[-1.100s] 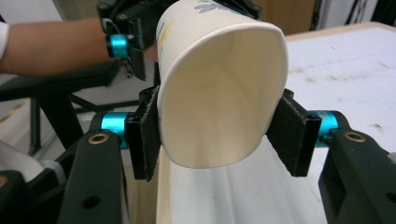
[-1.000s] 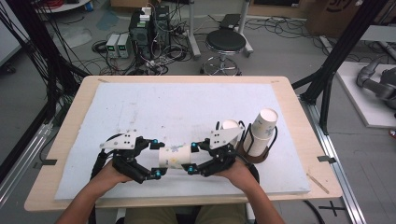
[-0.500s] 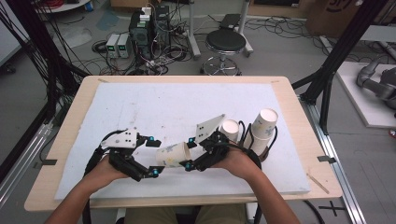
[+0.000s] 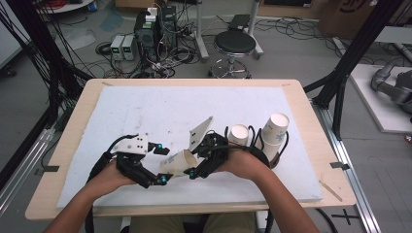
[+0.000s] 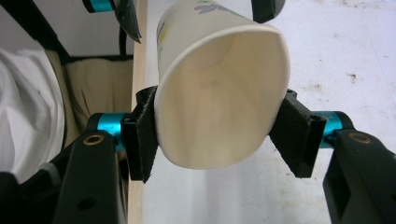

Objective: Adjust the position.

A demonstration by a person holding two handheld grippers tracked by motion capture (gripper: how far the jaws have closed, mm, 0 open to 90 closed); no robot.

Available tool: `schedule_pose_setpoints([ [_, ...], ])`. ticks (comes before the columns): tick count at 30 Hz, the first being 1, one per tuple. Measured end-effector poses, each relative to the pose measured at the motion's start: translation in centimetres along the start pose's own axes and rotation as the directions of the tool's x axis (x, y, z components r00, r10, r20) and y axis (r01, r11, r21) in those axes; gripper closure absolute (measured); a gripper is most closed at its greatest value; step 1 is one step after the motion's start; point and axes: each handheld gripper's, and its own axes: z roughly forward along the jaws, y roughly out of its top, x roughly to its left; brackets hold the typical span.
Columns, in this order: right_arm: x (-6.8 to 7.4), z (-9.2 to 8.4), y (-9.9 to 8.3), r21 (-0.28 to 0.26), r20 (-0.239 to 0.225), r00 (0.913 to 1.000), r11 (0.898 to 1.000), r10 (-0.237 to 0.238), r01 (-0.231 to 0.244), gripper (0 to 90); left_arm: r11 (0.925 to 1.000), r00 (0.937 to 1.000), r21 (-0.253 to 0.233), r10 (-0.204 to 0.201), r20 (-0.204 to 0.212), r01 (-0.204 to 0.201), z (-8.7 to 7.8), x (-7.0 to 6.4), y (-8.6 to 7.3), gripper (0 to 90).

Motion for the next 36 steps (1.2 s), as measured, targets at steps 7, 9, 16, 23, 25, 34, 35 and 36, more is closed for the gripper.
schedule_pose_setpoints([
  [7,0.1,0.4,1.4,0.101,-0.009,0.9991,0.994,-0.04,0.041,38.6,0.9986,0.9998,0.052,0.009,0.016,-0.01,0.6,0.0,0.3,19.8],
  [9,0.1,0.5,1.8,0.126,-0.009,0.9987,0.991,-0.051,0.052,38.6,0.9972,0.9997,0.073,0.014,0.021,-0.015,0.8,0.0,0.2,20.3],
  [16,0.2,0.8,2.9,0.187,-0.019,0.9966,0.979,-0.08,0.082,38.6,0.995,0.9994,0.099,0.006,0.034,-0.009,1.3,0.1,0.2,22.2],
  [23,0.2,1.0,3.8,0.245,-0.02,0.9944,0.964,-0.104,0.106,38.5,0.9941,0.9992,0.108,0.002,0.039,-0.006,1.6,0.2,0.2,25.1],
  [25,0.2,1.1,3.9,0.266,-0.017,0.9937,0.958,-0.111,0.111,38.5,0.9931,0.9992,0.117,0.003,0.04,-0.008,1.7,0.3,0.2,26.1],
  [34,0.3,1.7,4.1,0.296,-0.035,0.9925,0.947,-0.117,0.122,38.4,0.9881,0.9982,0.153,0.006,0.06,-0.016,2.1,0.4,0.3,31.4],
  [35,0.3,1.8,4.1,0.297,-0.038,0.9924,0.947,-0.117,0.123,38.4,0.9874,0.9979,0.157,0.006,0.065,-0.016,2.2,0.4,0.3,32.0],
  [36,0.3,1.8,4.1,0.297,-0.038,0.9924,0.947,-0.117,0.123,38.4,0.9874,0.9979,0.157,0.006,0.065,-0.016,2.2,0.4,0.3,33.4],
])
